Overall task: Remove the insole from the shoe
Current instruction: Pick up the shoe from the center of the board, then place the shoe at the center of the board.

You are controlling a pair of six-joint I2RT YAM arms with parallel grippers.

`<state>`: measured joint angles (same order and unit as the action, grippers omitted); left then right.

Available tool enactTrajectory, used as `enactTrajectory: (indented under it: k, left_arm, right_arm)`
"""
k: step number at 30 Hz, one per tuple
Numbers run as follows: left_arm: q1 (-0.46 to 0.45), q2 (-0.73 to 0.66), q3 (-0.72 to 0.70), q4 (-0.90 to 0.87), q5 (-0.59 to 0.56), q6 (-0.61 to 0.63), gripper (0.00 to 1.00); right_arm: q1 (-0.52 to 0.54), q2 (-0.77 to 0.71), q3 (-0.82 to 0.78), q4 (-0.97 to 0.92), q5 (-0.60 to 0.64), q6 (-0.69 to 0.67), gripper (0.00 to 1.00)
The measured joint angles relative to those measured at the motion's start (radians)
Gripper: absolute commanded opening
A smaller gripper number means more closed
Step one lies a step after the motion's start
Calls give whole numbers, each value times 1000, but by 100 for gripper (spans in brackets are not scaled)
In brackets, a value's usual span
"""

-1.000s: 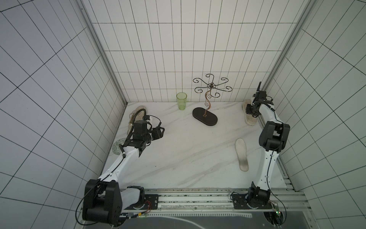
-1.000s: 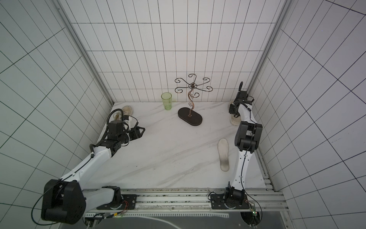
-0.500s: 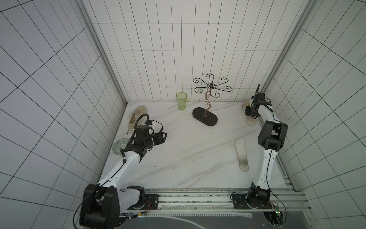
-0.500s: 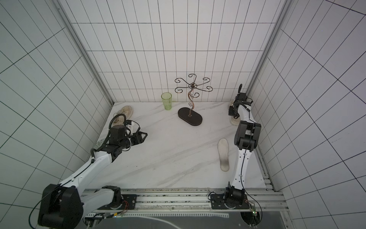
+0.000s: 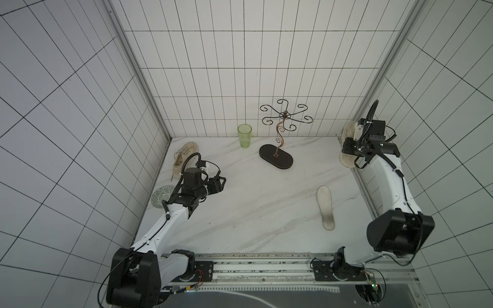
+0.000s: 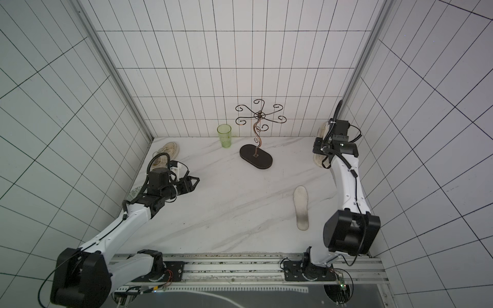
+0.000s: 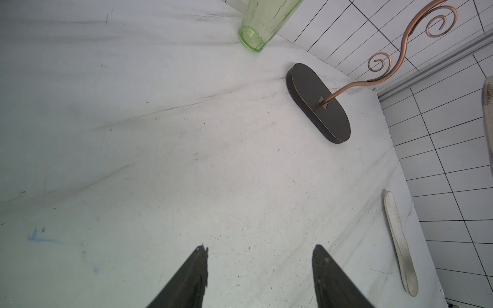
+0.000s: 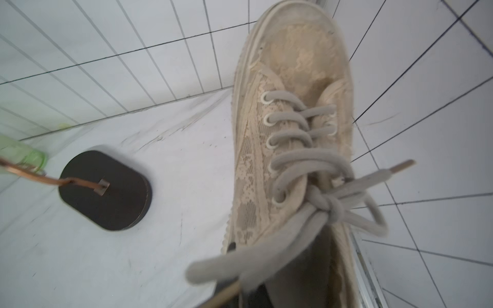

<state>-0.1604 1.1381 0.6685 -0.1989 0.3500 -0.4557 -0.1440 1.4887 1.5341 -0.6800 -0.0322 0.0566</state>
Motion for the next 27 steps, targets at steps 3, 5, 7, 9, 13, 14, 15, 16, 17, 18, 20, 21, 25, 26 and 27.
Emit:
enactTrajectory:
  k: [3,5,7,9,13,14,15,16,17,18,20,21,25,26,27]
  left_arm:
    - [-3,0,0,-1,3,0,62]
    - [-4,0,0,-2,4,-1,62]
    - [-4,-6,-3,-3,5,-2,62]
    - [-4,-23,-12,-5,5,-4,63]
    - [-4,-50,-18,-19,5,-8,63]
    - [-4,-53,-18,-23,4,-8,63]
    - [-5,-56,-18,-26,3,-9,63]
    - [-4,-58,-18,-30,2,-9,63]
    - [-5,-60,-18,-32,-1,-9,63]
    - [-4,-64,-18,-37,-3,-11,63]
    - [-4,-76,-26,-39,-11,-14,63]
    - [-4,-83,-31,-42,-16,-16,63]
    - [-4,-113,-51,-65,-39,-16,63]
    - [-4,-119,-53,-71,-43,-15,63]
    - [-5,-126,-56,-75,-47,-15,63]
  right_arm:
    - [88,-135,-155,-28,-1,27,0]
    - [165,-207,-256,-56,-2,60,0]
    - [258,-269,-342,-86,-4,105,0]
    - [377,-333,-425,-103,-8,158,0]
    - [615,-385,-509,-97,-3,216,0]
    - [659,-379,-515,-87,1,217,0]
    - [705,-363,-517,-76,5,216,0]
    - [749,-333,-517,-56,16,205,0]
    - [782,-306,-517,-40,24,192,0]
    - [816,-267,-517,-18,38,172,0]
    - [869,-184,-517,27,69,124,0]
    - [896,-139,-517,53,88,93,0]
    - [985,-22,-520,174,168,-36,0]
    - [1001,-10,-529,217,177,-67,0]
    - [1015,-6,-546,263,181,-96,0]
